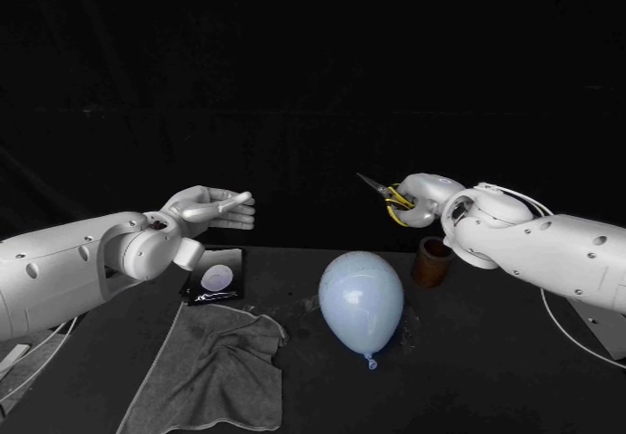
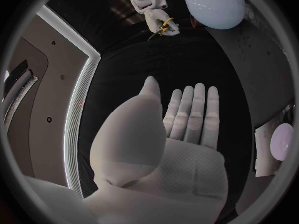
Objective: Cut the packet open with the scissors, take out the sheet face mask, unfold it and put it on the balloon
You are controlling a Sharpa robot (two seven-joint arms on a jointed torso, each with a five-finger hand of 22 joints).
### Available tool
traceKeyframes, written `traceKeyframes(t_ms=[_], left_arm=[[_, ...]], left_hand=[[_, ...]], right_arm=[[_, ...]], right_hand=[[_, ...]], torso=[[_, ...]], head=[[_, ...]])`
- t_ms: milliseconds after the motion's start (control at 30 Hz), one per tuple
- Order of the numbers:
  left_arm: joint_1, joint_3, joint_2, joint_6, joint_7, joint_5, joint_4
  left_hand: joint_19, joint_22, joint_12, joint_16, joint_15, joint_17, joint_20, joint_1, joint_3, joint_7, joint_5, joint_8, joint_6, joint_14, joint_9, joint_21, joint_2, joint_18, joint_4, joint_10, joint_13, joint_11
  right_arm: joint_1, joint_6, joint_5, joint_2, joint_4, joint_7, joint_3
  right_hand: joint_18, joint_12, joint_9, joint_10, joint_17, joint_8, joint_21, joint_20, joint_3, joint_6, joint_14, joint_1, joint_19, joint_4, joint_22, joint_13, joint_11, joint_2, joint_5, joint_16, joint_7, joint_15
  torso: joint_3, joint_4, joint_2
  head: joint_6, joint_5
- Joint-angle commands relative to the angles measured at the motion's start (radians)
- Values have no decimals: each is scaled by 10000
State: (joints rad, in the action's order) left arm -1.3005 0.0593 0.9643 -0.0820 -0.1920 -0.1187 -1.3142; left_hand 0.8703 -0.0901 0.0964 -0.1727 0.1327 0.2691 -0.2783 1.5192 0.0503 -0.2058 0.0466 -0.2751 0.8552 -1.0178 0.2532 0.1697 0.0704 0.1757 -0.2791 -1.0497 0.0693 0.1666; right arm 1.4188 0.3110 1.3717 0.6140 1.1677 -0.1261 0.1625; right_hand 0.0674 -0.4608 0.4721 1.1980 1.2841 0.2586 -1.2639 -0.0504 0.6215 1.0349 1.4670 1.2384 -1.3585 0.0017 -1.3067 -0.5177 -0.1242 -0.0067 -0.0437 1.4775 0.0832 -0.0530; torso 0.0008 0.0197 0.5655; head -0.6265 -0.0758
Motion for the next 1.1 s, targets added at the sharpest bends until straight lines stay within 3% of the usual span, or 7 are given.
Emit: traceKeyframes(t_ms=[33, 133, 267, 767, 900, 1033, 1100], left_arm=[[54, 56, 106, 87, -649, 457, 40], [164, 112, 201, 134, -760, 382, 127], [353, 149, 263, -72, -1111, 112, 365], [692, 406, 604, -1495, -1929, -2094, 938], [971, 438, 680, -2247, -1936, -3930, 888], [1268, 451, 669, -2968, -1850, -5637, 909], [1410, 453, 630, -3265, -1801, -6305, 948]], left_hand=[[471, -23, 10, -175, -156, 89, 163, 543, -200, 22, 28, -46, 207, -406, 6, 187, -184, 122, 70, -241, -28, -105], [987, -24, -53, -168, -204, 108, 381, 992, -358, 54, 31, -28, 358, -490, -35, 360, -286, 121, 69, -455, -45, -154], [1135, 59, -157, -192, -268, 143, 463, 1409, -517, 101, 33, 14, 501, -639, -91, 329, -271, 103, 16, -631, -59, -206], [-3, 266, -343, 504, 64, -57, -37, 1786, -750, -40, 28, 343, 543, 365, -335, -489, 193, 43, -95, -502, -66, -30], [-1971, 347, -376, 928, 313, -238, -146, 1760, -765, -196, 32, 525, 368, 1068, -437, -1151, 415, -371, -75, 153, -86, 179], [-2708, 352, -366, 1123, 596, -478, -147, 1495, -690, -177, 26, 709, 65, 1986, -515, -1151, 839, -575, -128, 966, -79, 416], [-4092, 464, -359, 1179, 733, -832, -153, 1341, -563, -160, 17, 970, -413, 3308, -615, -1274, 1335, -840, -171, 1756, -88, 504]], right_arm=[[48, 707, -3674, 372, 664, 596, -13], [72, 723, -5262, 784, 1295, 999, -13], [84, 875, -7072, 1278, 1954, 1683, -9], [-1, 562, -11333, 2493, 3407, 3364, 32], [-96, 889, -11672, 2525, 3634, 3553, 39], [-190, 1136, -11855, 2560, 3874, 3651, 45], [-228, 1194, -11896, 2570, 3973, 3645, 47]], right_hand=[[176, -1534, 46, 1964, -65, 15, 133, -11, 107, -73, 457, 3, 131, 79, 100, 56, 1209, 17, -52, -61, 49, -61], [236, -1398, 92, 1967, -267, 16, 377, -12, 121, -108, 403, 11, 291, 98, 290, 103, 1202, 32, -51, -149, 58, -66], [212, -1350, 134, 2026, -205, 35, 300, -12, 109, -103, 414, -11, 223, 142, 214, 112, 1204, 62, -51, -136, 54, -68], [171, -1771, 377, 2377, -180, 178, 156, 20, 17, -56, 435, -59, 65, 252, 64, -428, 1268, 72, -52, -136, -19, -119], [151, -1899, 407, 2412, -151, 187, 79, 26, 20, -72, 443, -46, 5, 252, -4, -580, 1270, 89, -54, -126, -21, -124], [139, -1925, 434, 2429, -146, 198, 36, 31, 21, -82, 447, -34, -30, 248, -42, -621, 1274, 99, -55, -123, -24, -127], [134, -1923, 437, 2430, -169, 199, 15, 31, 22, -83, 443, -33, -45, 247, -60, -620, 1274, 100, -55, -131, -24, -128]], torso=[[0, 12, 11], [-3, -16, -4], [-12, -18, -7], [-21, -25, -10], [-15, -36, -36], [-36, -60, -23], [-48, -65, -19]], head=[[-10, 1], [-78, -40], [-130, -330], [-787, -2095], [-948, -2469], [-1054, -2748], [-1089, -2813]])
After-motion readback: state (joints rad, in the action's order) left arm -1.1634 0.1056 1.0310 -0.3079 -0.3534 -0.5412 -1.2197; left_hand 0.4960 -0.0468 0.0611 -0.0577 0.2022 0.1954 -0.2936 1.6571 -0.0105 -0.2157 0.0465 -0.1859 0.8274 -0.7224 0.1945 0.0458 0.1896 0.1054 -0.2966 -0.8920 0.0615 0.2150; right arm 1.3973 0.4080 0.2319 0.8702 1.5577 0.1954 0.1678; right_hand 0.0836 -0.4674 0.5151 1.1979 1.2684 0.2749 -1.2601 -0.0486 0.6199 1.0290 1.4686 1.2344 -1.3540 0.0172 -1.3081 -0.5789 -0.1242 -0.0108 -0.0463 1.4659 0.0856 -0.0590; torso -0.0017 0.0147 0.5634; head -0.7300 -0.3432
